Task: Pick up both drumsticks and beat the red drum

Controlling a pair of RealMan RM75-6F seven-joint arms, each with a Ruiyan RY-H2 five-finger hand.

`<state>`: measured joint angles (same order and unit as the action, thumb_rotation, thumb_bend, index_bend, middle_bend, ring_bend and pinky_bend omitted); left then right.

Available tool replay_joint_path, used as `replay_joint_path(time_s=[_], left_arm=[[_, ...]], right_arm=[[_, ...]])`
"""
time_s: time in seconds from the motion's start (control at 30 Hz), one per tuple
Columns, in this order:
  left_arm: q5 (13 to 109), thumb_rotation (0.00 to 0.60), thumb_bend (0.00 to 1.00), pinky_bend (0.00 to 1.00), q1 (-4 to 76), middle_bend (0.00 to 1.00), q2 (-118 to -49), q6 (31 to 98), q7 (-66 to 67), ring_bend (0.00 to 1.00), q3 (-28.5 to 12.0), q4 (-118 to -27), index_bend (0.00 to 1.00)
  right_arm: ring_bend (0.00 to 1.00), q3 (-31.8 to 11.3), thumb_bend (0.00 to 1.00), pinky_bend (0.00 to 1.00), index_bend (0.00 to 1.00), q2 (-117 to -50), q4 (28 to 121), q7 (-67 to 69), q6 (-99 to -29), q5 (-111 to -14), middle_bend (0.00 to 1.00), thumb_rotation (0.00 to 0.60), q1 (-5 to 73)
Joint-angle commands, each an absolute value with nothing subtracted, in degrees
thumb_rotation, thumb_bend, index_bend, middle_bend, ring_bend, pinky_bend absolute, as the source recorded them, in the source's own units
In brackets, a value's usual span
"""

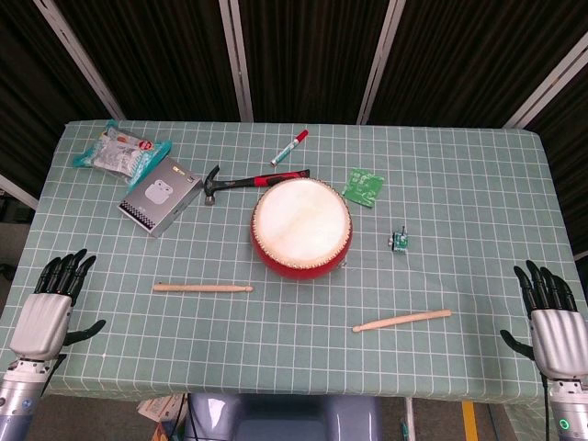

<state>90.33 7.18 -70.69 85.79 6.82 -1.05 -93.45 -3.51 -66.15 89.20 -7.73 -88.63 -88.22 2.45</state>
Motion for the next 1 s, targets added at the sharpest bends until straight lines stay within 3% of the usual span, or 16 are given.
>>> replay_joint_path(time_s=[0.03,0.57,0.67,0.7,0.77,0.87,0.93,1.0], left_arm=[[90.30,0.600,0.00,0.05,7.20,0.00,-70.60,85.56,6.90,0.00,-0.92,-93.45,0.00],[89.72,0.600,0.00,0.05,7.40,0.00,-70.45,84.82,7.32,0.00,-0.96,-93.72,0.00],[89.34,0.600,0.00,0.09,7.69,0.01,-70.35,84.09,8.25,0.02,-1.00,-94.16,0.00],[89.33,0.600,0.00,0.14,7.84,0.03,-70.36,83.99,8.62,0.06,-1.11,-94.28,0.00],[89.31,0.600,0.03,0.36,8.23,0.18,-70.58,83.91,9.54,0.24,-1.57,-94.36,0.00],[88.76,0.600,0.16,0.78,9.25,0.66,-71.12,82.91,10.29,0.75,-2.44,-94.66,0.04],[87.20,0.600,0.21,0.94,10.43,0.86,-71.48,80.52,11.03,0.93,-2.99,-95.03,0.17],[84.75,0.600,0.23,0.99,11.54,0.96,-71.72,77.85,11.90,0.99,-3.65,-96.12,0.30]], right_arm=[[0.04,-3.52,0.13,0.11,0.00,-66.13,89.21,-7.72,-88.66,-88.24,0.00,0.600,2.45],[0.04,-3.64,0.13,0.11,0.00,-66.25,89.23,-7.98,-88.34,-88.01,0.00,0.600,2.63],[0.04,-3.60,0.13,0.11,0.00,-66.25,89.32,-8.09,-88.29,-87.93,0.00,0.600,2.59],[0.04,-3.57,0.13,0.11,0.00,-66.25,89.30,-8.16,-88.27,-87.95,0.00,0.600,2.59],[0.04,-3.55,0.13,0.11,0.00,-66.26,89.23,-8.30,-88.16,-87.90,0.00,0.600,2.62],[0.04,-3.55,0.13,0.11,0.00,-66.12,89.41,-8.16,-87.83,-87.63,0.00,0.600,2.67],[0.04,-3.59,0.13,0.11,0.00,-66.02,89.64,-8.17,-87.75,-87.65,0.00,0.600,2.75],[0.04,-3.53,0.13,0.11,0.00,-66.04,89.65,-8.48,-87.72,-87.81,0.00,0.600,2.82]])
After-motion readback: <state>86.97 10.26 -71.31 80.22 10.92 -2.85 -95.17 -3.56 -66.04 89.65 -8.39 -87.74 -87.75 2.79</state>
